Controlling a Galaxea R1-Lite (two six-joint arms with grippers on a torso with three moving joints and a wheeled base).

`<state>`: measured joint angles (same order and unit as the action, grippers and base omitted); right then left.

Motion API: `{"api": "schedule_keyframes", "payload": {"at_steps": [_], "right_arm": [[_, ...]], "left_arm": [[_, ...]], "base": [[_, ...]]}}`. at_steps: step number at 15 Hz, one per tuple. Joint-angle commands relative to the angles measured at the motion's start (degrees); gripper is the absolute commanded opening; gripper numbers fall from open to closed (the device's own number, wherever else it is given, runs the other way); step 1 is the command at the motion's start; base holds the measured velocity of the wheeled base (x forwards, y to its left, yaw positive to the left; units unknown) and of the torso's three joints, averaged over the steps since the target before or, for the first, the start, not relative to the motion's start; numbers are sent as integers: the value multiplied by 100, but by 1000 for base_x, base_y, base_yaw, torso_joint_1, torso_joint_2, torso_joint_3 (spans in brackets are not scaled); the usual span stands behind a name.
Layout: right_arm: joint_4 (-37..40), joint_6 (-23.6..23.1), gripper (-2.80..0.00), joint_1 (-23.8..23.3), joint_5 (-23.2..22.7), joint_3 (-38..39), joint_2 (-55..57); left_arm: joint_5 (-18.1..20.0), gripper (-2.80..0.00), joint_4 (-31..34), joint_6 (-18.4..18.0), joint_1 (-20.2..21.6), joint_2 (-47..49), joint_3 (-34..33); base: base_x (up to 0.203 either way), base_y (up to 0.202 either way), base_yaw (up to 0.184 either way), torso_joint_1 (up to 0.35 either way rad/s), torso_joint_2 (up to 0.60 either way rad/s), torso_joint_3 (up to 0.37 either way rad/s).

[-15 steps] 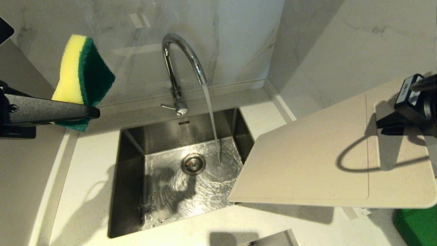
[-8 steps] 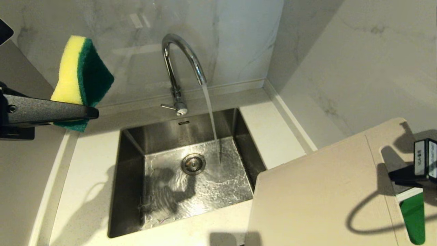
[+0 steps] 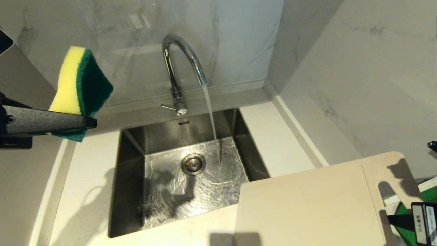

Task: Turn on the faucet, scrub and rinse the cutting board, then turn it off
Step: Put down the cutting board

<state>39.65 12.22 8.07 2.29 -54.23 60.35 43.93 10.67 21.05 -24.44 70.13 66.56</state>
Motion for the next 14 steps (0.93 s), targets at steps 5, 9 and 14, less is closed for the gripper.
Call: {"api": "schedule_keyframes", "payload": {"at_steps": [5,9,14], "right_arm": [[-1853,-153,-280,6,87,924,529],[-2352,-188,-280,13,49,1312,946],[-3390,-246,-280,81,32,1900,1490]], "left_arm": [[36,-280,14,11,-3,-131,-269],[36,-280,6,13,1,-148,-346],[27,-280,-119,13,1,-219,-530]], "base": [[0,0,0,0,0,0],[0,0,0,0,0,0],[0,0,0,0,0,0]]}}
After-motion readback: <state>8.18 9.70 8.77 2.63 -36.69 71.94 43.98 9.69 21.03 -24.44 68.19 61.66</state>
